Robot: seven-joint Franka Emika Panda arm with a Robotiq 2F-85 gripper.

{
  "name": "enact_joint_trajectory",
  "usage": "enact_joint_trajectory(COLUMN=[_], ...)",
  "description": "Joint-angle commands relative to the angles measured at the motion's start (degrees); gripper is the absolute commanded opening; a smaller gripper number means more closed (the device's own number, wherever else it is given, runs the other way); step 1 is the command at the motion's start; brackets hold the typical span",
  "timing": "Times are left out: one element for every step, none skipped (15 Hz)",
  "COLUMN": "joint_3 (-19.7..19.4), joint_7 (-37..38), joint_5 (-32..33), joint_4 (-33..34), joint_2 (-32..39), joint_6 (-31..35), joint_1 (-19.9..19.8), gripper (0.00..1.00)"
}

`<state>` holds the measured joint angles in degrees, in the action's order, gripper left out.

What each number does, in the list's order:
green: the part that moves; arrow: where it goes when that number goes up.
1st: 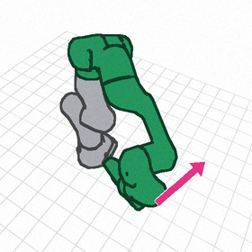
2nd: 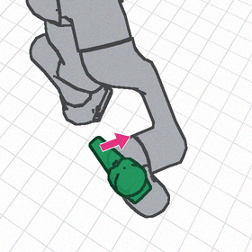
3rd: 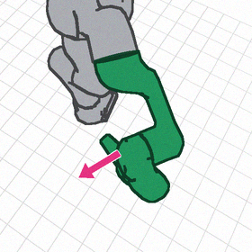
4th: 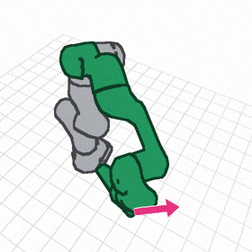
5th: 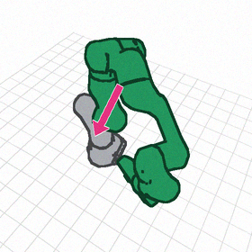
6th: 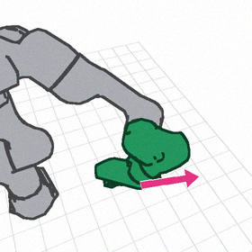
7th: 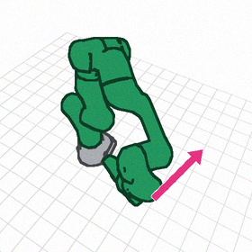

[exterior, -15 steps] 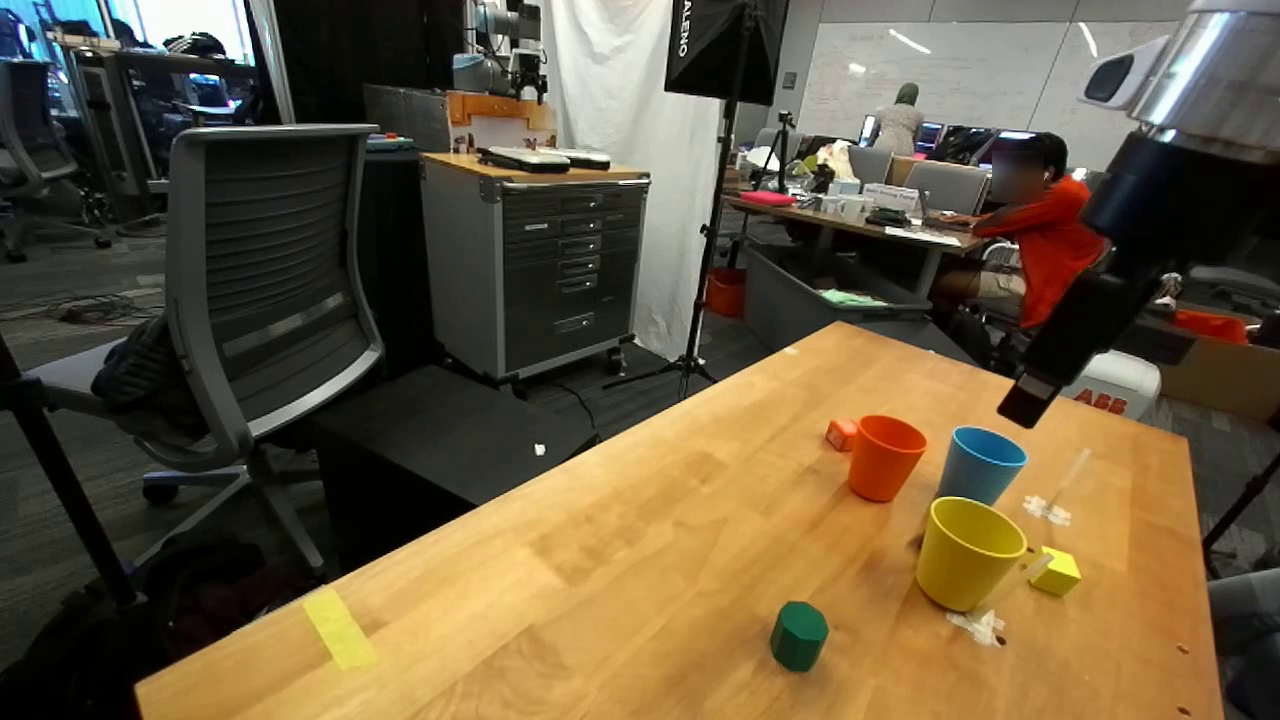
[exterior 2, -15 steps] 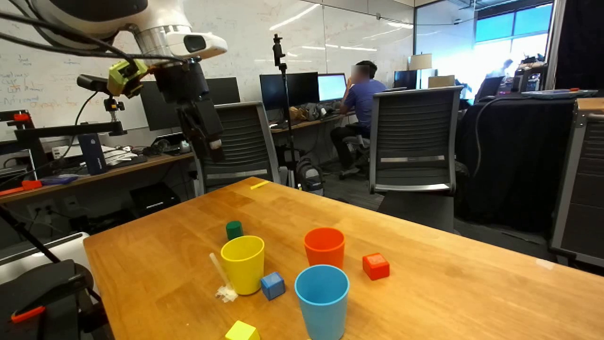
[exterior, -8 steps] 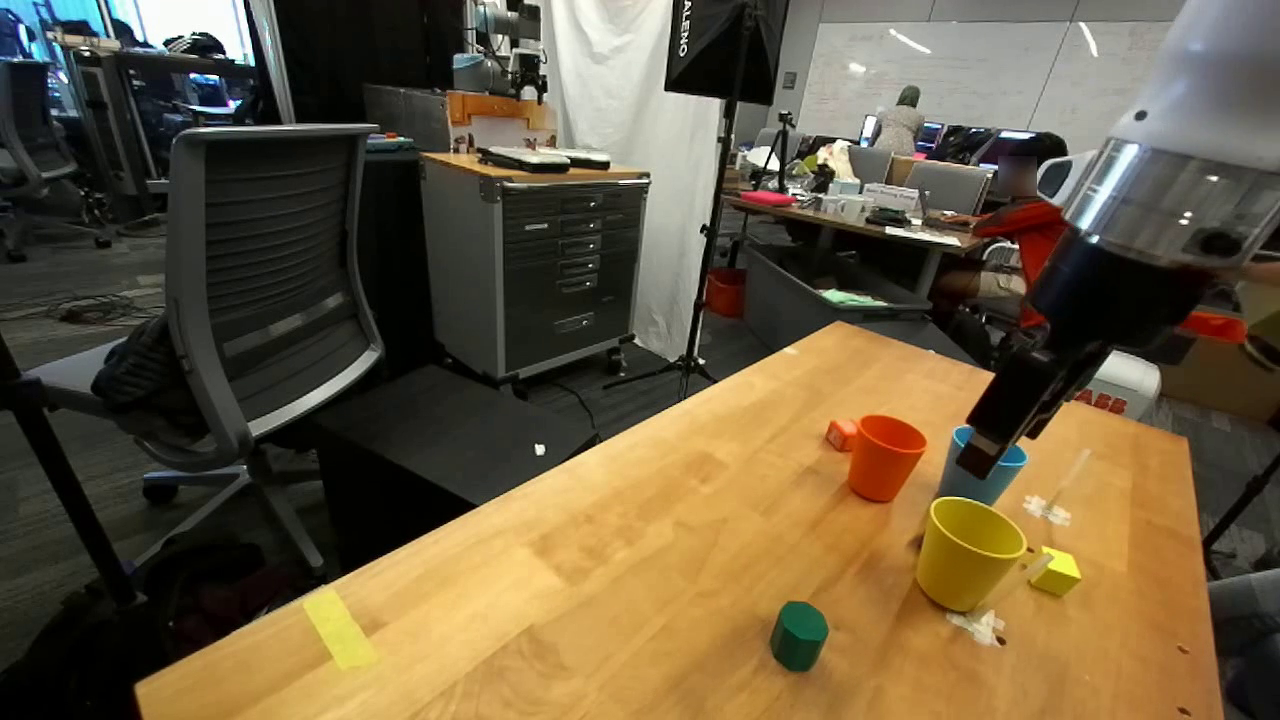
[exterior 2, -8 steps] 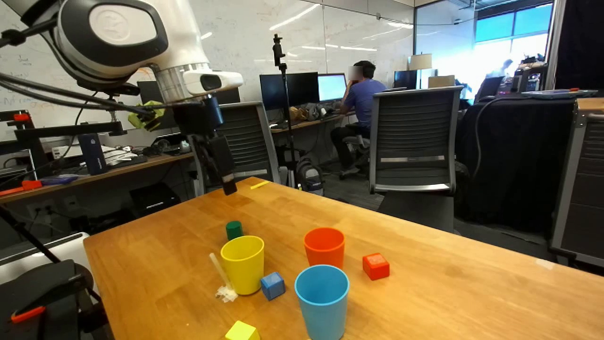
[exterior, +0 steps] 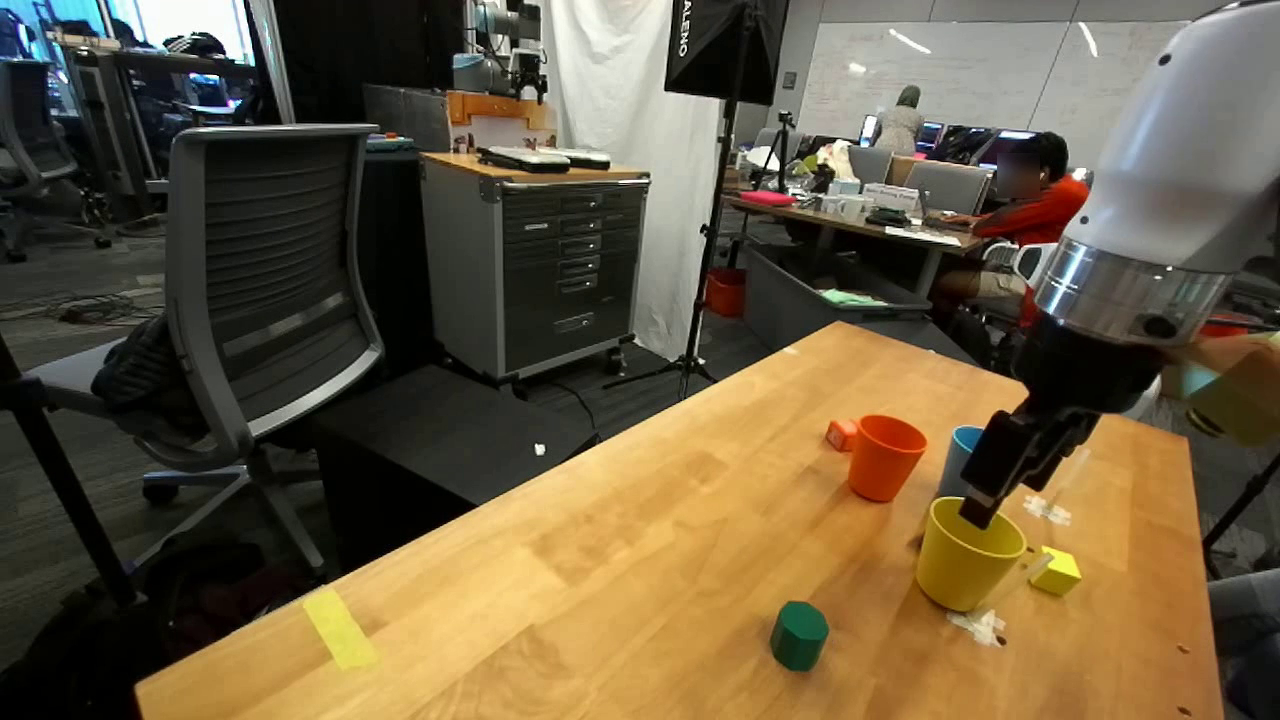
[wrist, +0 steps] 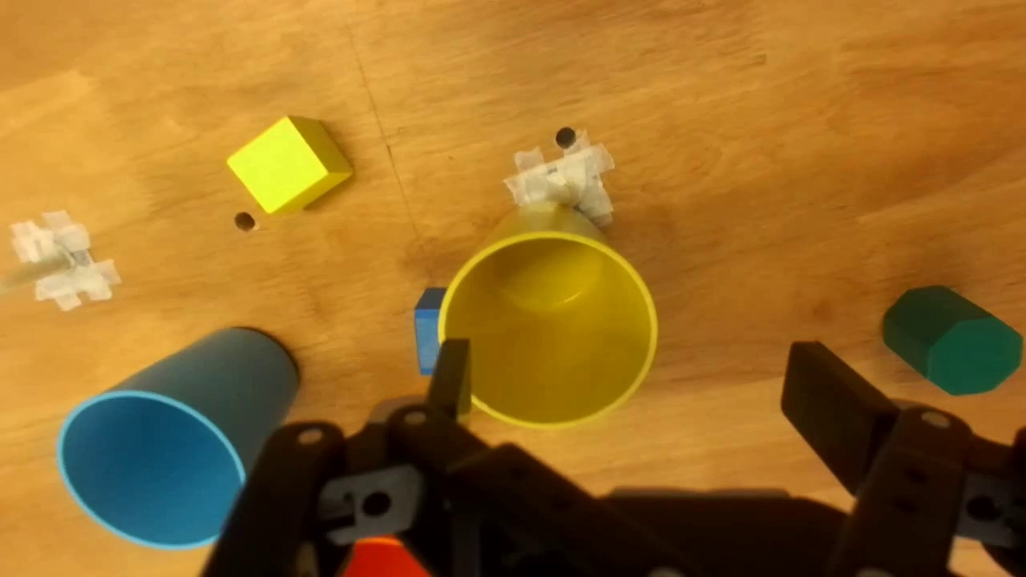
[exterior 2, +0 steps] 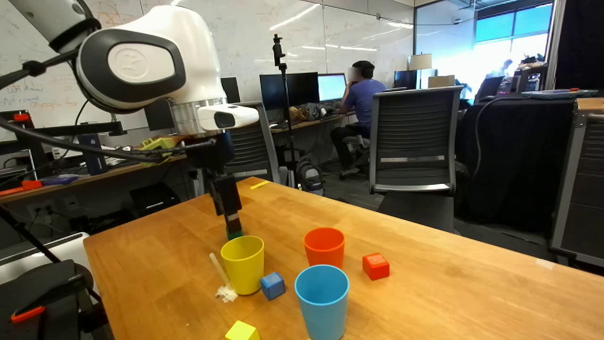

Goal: Place the yellow cup inside the orange cup, place the blue cup inside the yellow cup

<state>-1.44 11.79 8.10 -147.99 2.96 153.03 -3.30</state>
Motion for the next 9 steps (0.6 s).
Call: enact_joint_trajectory(joint_3=[-0.73,-0.68,-0.78,-0.85,-0.95,-1.06,-1.13,-1.35,-1.44], joint_7=[-0.42,-0.8,-0.54,-0.62,-0.67,-0.72,-0.89,-0.73,-0.83], joint_5=[-0.53,-0.88,-0.59,-0.72,-0.71,-0.75,-0.84,-0.58,-0.57], joint_4=[0.84,0.75,0.83,0.85,0.96,1.15,1.32,1.47,1.61], joint_2=[3.53,4.22,4.93,5.64,6.24,6.94,7.6,8.2,8.74], joint_6=[4.12,5.73,7.11,8.64,9.65,10.34,10.77,11.05,11.19], joint_1=[0.65,0.76,0.95,1.08,1.21,1.33,1.43,1.59,1.67], gripper=[1.0,1.0,1.0,1.0,1.0,1.0,1.0,1.0,1.0])
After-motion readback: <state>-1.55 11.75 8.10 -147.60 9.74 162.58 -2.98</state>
